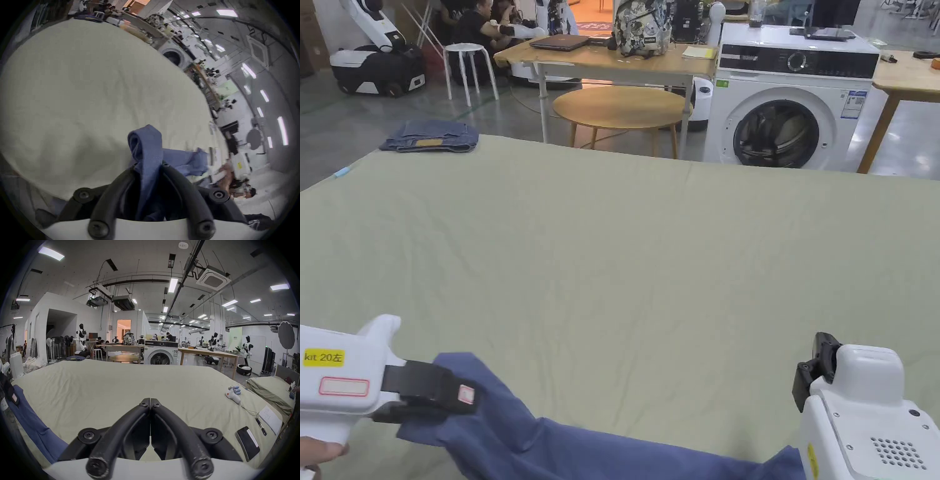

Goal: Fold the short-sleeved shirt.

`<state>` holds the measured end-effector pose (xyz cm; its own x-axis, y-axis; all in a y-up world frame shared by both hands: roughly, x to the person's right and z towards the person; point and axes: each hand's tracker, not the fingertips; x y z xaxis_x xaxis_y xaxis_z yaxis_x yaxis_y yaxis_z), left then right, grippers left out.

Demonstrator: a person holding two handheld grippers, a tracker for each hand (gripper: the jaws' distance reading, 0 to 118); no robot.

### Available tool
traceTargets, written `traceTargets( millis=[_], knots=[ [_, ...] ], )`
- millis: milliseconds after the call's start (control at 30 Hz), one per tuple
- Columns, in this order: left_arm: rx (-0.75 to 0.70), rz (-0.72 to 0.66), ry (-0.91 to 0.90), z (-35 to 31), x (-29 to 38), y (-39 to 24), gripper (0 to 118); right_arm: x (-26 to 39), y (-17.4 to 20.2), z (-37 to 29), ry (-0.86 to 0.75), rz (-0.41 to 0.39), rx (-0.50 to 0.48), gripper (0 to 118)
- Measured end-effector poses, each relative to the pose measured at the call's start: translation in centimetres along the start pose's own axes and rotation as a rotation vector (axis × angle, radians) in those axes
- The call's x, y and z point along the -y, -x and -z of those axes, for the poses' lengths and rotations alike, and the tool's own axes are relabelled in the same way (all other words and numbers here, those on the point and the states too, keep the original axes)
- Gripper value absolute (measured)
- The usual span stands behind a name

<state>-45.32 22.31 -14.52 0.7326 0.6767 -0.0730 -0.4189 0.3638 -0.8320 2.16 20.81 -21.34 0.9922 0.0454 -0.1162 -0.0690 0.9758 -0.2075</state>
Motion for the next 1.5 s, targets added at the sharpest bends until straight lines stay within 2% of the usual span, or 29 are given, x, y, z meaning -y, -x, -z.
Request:
traceTargets(
  millis=[133, 300, 567, 633, 700, 767, 833, 867, 1067, 1133, 1200, 1367, 1500],
  knots=[
    [0.066, 0.057, 0.076, 3.2, 0.7, -3.8, 6, 0.3, -0.1, 0.0, 0.005, -0.007, 0.004, 0],
    [0.013, 0.114, 0.186, 10.3, 1.8, -6.9, 6, 0.5, -0.5, -0.2, 0.014, -0.002, 0.013, 0],
    [-0.248, 0.168, 0.352, 21.2, 4.3, -8.0, 6, 0.9, -1.5, -0.4, 0.024, -0.003, 0.033, 0],
    [-0.266, 0.17, 0.35, 22.7, 4.7, -8.0, 6, 1.0, -1.8, -0.4, 0.028, -0.001, 0.036, 0],
    [-0.279, 0.172, 0.337, 22.8, 4.6, -8.2, 7, 1.0, -1.9, -0.4, 0.03, -0.001, 0.04, 0],
    [-0.266, 0.177, 0.34, 22.5, 4.5, -8.4, 15, 1.1, -2.0, -0.4, 0.032, 0.004, 0.041, 0],
    [-0.2, 0.156, 0.339, 21.9, 4.2, -8.5, 35, 1.1, -2.0, -0.4, 0.035, 0.01, 0.039, 0],
    [-0.185, 0.144, 0.338, 21.3, 4.2, -8.8, 40, 1.0, -2.0, -0.4, 0.037, 0.012, 0.038, 0],
    [-0.051, 0.149, 0.277, 16.4, 2.9, -10.3, 42, 1.1, -2.0, -0.7, 0.034, 0.012, 0.035, 0],
    [-0.014, 0.156, 0.218, 14.7, 2.3, -10.4, 35, 1.2, -2.1, -0.7, 0.036, 0.015, 0.035, 0],
    [-0.033, 0.185, 0.161, 13.6, 1.8, -9.4, 13, 1.3, -2.2, -0.8, 0.038, 0.02, 0.037, 0],
    [-0.117, 0.174, 0.169, 14.6, 3.0, -8.8, 8, 1.6, -2.3, -0.8, 0.046, 0.028, 0.039, 0],
    [-0.224, 0.194, 0.28, 18.0, 5.1, -7.1, 5, 1.7, -2.4, -0.9, 0.052, 0.027, 0.041, 0]
  ],
)
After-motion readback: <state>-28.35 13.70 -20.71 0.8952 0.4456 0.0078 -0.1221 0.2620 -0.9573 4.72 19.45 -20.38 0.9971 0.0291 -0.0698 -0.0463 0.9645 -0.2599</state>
